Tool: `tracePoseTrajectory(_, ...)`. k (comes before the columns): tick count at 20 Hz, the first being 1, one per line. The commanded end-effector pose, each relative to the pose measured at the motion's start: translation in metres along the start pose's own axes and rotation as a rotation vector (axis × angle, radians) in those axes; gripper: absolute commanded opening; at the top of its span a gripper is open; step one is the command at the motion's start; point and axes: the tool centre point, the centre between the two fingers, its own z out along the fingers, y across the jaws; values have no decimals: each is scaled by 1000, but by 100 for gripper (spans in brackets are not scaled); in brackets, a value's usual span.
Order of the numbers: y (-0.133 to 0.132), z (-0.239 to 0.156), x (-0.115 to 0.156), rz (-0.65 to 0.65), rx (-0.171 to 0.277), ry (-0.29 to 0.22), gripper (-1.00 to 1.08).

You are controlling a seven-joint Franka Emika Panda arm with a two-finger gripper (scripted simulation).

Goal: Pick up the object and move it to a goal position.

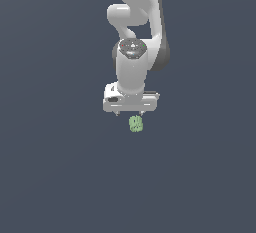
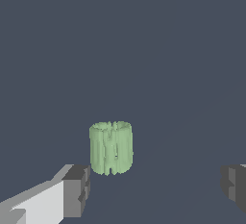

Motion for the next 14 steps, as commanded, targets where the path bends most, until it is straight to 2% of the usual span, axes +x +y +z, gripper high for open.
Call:
tracePoseTrajectory(1,0,0,0,0,0,0,100)
tracePoseTrajectory(14,19,1,-1,-29,-21,-9,100)
